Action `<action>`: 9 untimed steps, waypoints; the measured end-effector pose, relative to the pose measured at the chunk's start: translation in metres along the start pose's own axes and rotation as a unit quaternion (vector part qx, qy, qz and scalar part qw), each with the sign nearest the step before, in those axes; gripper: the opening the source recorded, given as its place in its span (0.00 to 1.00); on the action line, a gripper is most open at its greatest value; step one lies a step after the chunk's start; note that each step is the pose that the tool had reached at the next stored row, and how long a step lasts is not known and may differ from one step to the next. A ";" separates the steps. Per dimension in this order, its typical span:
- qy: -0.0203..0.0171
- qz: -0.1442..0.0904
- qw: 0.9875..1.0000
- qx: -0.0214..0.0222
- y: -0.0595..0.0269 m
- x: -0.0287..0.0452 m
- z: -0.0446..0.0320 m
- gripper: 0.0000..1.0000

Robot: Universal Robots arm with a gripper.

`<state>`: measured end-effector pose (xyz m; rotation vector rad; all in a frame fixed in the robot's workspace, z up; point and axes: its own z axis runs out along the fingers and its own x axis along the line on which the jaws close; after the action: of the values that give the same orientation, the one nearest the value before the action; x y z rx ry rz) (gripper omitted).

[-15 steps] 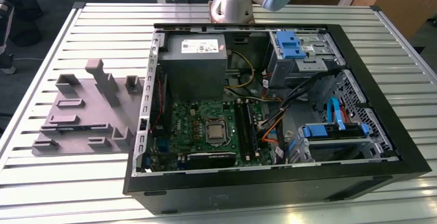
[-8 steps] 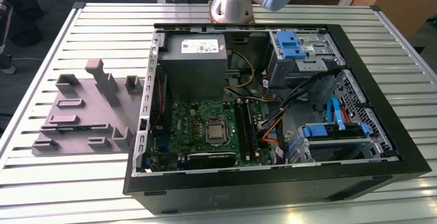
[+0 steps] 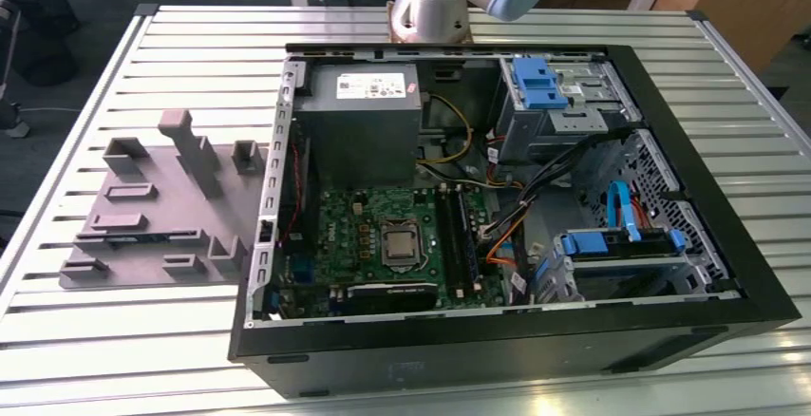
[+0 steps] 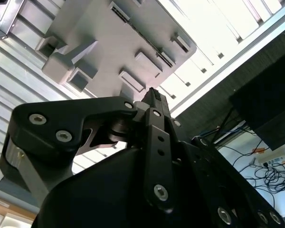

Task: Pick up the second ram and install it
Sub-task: 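Pick up the second ram and move it above second insertion slot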

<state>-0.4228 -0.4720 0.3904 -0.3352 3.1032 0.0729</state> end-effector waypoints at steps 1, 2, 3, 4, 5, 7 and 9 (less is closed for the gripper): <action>0.000 -0.002 1.000 0.000 -0.0001 0.0002 0.0000 0.11; 0.000 -0.004 1.000 0.000 -0.0002 0.0003 0.0000 0.11; 0.000 -0.006 1.000 0.000 -0.0003 0.0005 -0.0001 0.11; 0.000 -0.008 1.000 0.000 -0.0005 0.0006 0.0000 0.11; 0.000 -0.010 1.000 0.000 -0.0006 0.0009 0.0000 0.11; 0.001 -0.014 1.000 0.000 -0.0010 0.0013 0.0000 0.11; 0.001 -0.017 1.000 0.000 -0.0012 0.0016 -0.0001 0.11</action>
<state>-0.4242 -0.4735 0.3904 -0.3882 3.0977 0.0735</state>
